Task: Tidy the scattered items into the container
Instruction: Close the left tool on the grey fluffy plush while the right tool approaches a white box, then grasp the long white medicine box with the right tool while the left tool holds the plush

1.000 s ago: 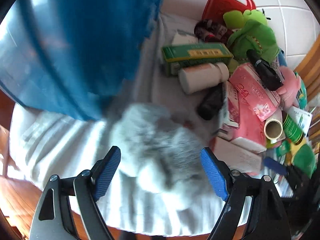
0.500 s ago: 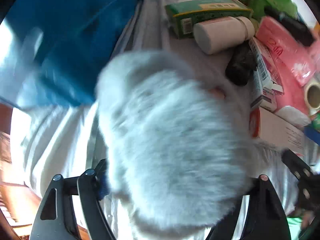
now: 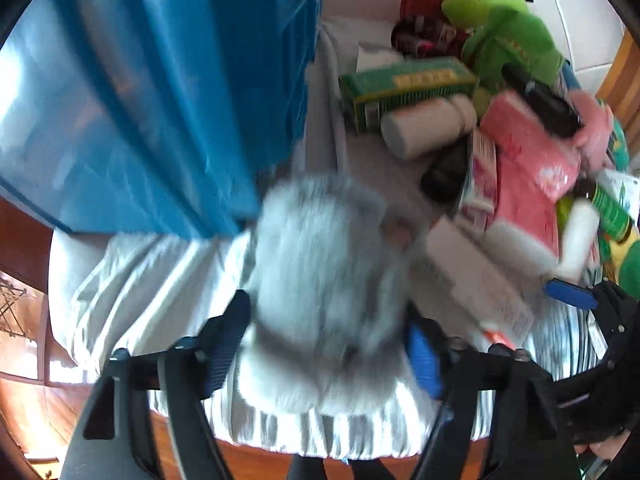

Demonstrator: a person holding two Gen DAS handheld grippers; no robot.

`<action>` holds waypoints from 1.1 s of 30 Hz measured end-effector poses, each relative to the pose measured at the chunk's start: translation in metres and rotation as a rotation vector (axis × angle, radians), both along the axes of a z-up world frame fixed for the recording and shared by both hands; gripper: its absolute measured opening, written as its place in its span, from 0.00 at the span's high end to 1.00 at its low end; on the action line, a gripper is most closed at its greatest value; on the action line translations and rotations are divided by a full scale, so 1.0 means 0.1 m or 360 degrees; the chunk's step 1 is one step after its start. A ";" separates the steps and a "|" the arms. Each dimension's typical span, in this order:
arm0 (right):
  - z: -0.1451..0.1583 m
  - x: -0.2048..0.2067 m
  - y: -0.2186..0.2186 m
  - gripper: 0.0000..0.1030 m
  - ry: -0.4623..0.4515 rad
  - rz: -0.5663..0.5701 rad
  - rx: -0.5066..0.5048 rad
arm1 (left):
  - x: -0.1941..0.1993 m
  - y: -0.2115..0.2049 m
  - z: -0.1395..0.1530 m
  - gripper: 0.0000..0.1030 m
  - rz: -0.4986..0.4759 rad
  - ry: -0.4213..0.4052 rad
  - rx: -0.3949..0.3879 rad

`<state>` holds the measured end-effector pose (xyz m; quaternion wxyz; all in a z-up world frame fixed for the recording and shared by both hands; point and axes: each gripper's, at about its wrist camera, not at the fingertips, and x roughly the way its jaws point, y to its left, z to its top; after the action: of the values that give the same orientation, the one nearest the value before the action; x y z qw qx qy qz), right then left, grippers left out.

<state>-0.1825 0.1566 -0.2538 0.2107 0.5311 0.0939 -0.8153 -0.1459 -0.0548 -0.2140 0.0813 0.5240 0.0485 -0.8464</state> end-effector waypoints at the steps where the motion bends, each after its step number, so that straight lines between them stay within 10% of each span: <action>1: 0.00 -0.03 -0.01 0.04 0.0007 0.0005 0.0010 | -0.01 0.03 0.02 0.28 -0.0008 0.0004 -0.0005; 5: -0.08 -0.12 -0.06 0.04 -0.0007 0.0033 -0.0005 | -0.08 0.01 -0.11 0.28 0.0027 -0.0035 -0.0015; 7: -0.15 -0.15 -0.10 0.15 -0.0023 0.0025 0.0002 | -0.13 0.01 -0.28 0.30 0.0033 -0.0067 -0.0034; 9: -0.23 -0.19 -0.11 0.41 -0.0088 0.0007 0.0020 | -0.01 0.05 -0.42 0.55 0.0026 -0.0096 -0.0083; 17: -0.18 -0.29 -0.15 0.26 -0.0002 0.0019 0.0058 | 0.03 0.00 -0.68 0.53 0.0029 -0.0157 -0.0020; 23: -0.18 -0.28 -0.14 0.52 -0.0096 0.0020 0.0103 | 0.27 0.22 -0.58 0.64 -0.0174 -0.0117 0.0015; 33: 0.10 -0.33 -0.06 0.26 0.0018 0.0061 0.0079 | 0.35 0.17 -0.44 0.42 -0.0136 -0.0108 -0.0116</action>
<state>-0.2159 0.1508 -0.2437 0.2127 0.5296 0.1254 -0.8115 -0.1111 -0.0381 -0.2577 0.0657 0.5508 -0.0076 -0.8320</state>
